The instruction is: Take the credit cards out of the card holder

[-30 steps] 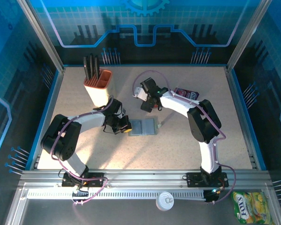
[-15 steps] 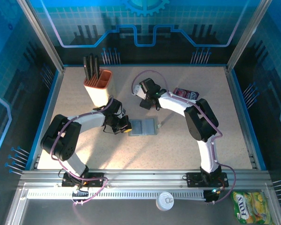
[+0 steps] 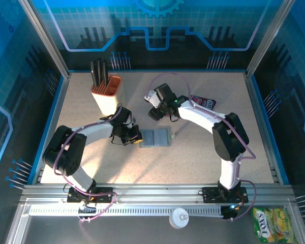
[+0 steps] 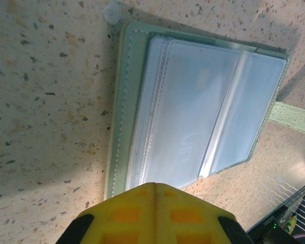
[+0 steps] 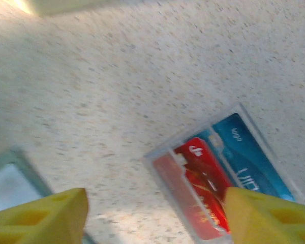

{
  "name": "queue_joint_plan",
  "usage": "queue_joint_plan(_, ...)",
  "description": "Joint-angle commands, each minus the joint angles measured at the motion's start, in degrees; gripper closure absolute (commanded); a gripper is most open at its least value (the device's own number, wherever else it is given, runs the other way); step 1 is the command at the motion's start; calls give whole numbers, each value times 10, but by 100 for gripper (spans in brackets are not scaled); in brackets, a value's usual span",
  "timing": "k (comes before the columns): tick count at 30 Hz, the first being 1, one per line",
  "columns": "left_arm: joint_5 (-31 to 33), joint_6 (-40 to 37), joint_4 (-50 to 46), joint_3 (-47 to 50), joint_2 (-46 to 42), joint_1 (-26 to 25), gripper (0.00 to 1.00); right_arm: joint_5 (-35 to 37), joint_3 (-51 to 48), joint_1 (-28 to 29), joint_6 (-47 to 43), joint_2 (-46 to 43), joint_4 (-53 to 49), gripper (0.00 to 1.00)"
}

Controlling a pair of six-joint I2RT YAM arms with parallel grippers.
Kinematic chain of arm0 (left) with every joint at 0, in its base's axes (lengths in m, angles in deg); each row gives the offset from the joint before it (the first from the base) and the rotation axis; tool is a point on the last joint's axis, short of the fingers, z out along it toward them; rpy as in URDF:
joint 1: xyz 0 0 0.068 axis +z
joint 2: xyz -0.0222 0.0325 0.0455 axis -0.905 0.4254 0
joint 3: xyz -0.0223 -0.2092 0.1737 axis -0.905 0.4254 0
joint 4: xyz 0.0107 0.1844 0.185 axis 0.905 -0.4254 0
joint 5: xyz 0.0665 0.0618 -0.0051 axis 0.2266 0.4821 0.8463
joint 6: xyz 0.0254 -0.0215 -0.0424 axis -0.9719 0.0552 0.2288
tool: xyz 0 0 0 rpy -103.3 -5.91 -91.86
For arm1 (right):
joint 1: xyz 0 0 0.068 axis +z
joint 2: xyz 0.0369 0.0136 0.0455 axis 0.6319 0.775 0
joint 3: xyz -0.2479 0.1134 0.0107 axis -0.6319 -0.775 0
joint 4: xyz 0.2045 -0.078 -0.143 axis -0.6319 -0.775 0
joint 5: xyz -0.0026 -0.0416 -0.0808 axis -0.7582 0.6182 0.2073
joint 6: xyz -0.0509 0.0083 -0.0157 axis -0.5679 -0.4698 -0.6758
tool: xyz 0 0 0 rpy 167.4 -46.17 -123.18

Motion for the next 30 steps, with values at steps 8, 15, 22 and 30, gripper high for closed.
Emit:
queue_joint_plan(8, 6, -27, -10, 10, 9, 3, 100, -230, -128, 25, 309, -51, 87, 87)
queue_joint_plan(15, 12, -27, -3, 19, 12, 3, 100, -275, -183, 31, 466, -38, 145, 100)
queue_joint_plan(22, 10, -29, 3, 25, 28, 3, 100, -301, -216, 26, 539, -25, 180, 100)
queue_joint_plan(30, 16, -33, -3, 29, 26, 4, 100, -336, -192, 11, 571, 15, 127, 100)
